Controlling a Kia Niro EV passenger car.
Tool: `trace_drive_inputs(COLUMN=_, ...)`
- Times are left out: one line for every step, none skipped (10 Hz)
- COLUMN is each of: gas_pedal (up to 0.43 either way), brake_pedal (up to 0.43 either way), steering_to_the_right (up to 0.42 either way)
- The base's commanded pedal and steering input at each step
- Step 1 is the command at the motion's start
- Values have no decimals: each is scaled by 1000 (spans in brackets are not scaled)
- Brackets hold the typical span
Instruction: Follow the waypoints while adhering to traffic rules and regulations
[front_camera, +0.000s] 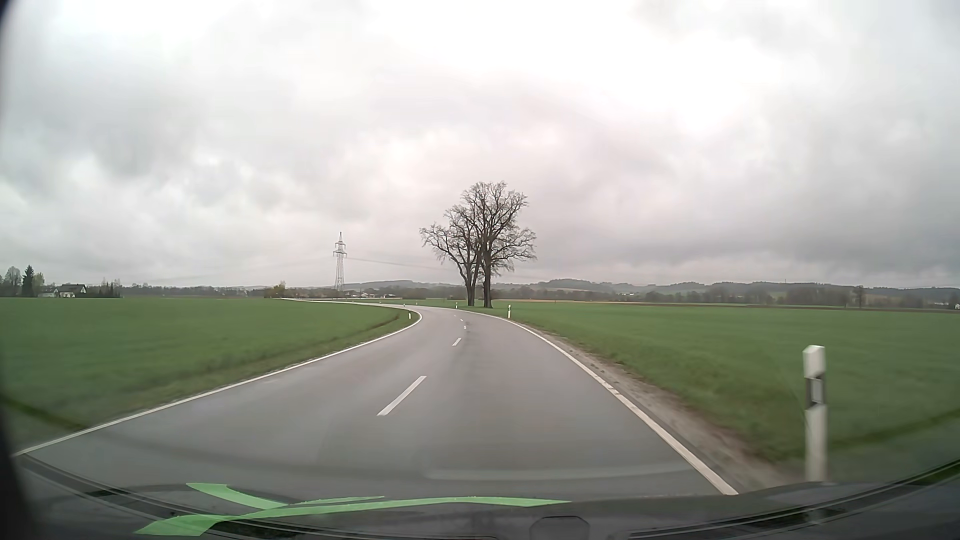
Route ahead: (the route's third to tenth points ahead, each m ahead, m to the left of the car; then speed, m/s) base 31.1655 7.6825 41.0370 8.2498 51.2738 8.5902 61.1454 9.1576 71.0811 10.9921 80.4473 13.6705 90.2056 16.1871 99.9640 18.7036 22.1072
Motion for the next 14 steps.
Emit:
trace_drive_inputs(gas_pedal=169, brake_pedal=0, steering_to_the_right=-16)
trace_drive_inputs(gas_pedal=169, brake_pedal=0, steering_to_the_right=-17)
trace_drive_inputs(gas_pedal=169, brake_pedal=0, steering_to_the_right=-17)
trace_drive_inputs(gas_pedal=177, brake_pedal=0, steering_to_the_right=-16)
trace_drive_inputs(gas_pedal=177, brake_pedal=0, steering_to_the_right=-17)
trace_drive_inputs(gas_pedal=177, brake_pedal=0, steering_to_the_right=-16)
trace_drive_inputs(gas_pedal=177, brake_pedal=0, steering_to_the_right=-17)
trace_drive_inputs(gas_pedal=157, brake_pedal=0, steering_to_the_right=-16)
trace_drive_inputs(gas_pedal=130, brake_pedal=0, steering_to_the_right=-17)
trace_drive_inputs(gas_pedal=130, brake_pedal=0, steering_to_the_right=-16)
trace_drive_inputs(gas_pedal=130, brake_pedal=0, steering_to_the_right=-17)
trace_drive_inputs(gas_pedal=138, brake_pedal=0, steering_to_the_right=-17)
trace_drive_inputs(gas_pedal=150, brake_pedal=0, steering_to_the_right=-20)
trace_drive_inputs(gas_pedal=150, brake_pedal=0, steering_to_the_right=-21)
